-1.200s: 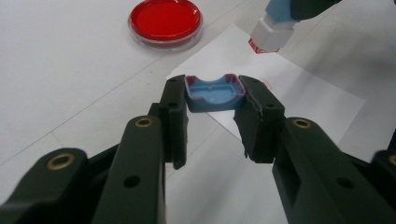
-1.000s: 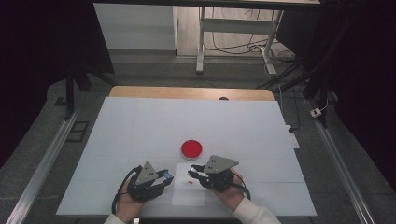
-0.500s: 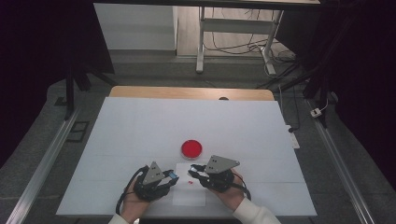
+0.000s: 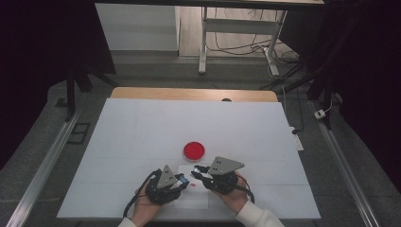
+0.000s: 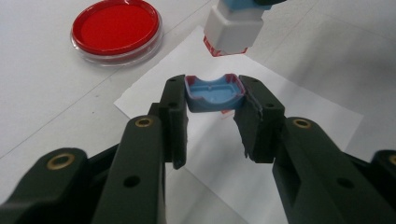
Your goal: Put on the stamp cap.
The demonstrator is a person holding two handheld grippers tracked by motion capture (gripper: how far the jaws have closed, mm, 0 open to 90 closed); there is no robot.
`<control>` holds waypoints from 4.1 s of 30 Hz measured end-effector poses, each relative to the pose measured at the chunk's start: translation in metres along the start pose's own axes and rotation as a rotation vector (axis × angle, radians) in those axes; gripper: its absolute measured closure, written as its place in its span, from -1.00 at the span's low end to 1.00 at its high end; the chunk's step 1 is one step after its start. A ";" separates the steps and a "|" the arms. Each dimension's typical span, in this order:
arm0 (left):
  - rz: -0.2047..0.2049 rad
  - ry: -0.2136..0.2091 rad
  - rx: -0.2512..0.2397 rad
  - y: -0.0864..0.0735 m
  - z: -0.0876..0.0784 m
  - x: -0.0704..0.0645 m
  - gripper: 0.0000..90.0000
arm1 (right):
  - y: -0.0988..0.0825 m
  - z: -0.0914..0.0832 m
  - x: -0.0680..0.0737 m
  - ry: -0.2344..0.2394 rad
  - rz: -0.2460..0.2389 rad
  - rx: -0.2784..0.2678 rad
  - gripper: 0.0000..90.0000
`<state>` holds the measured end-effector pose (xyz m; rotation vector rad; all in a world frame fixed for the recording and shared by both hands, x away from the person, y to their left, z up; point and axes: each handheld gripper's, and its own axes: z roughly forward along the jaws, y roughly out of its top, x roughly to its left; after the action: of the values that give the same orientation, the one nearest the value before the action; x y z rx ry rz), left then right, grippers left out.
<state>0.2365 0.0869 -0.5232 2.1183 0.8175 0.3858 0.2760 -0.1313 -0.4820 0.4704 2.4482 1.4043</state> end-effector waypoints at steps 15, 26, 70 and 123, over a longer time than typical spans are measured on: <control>0.006 0.018 -0.004 0.009 0.027 -0.010 0.43 | 0.002 -0.004 0.000 -0.031 0.031 -0.016 0.67; 0.008 0.038 -0.025 0.011 0.033 -0.013 0.43 | 0.001 -0.004 0.000 -0.029 0.057 -0.021 0.67; 0.037 0.101 -0.057 0.011 0.030 -0.017 0.43 | -0.003 0.000 -0.005 -0.017 0.229 -0.024 0.67; 0.020 0.071 -0.009 0.010 0.028 -0.010 0.14 | -0.005 0.004 -0.004 0.019 0.180 -0.001 0.67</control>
<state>0.2480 0.0590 -0.5324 2.1161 0.8341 0.4773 0.2802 -0.1327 -0.4882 0.6957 2.4722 1.4853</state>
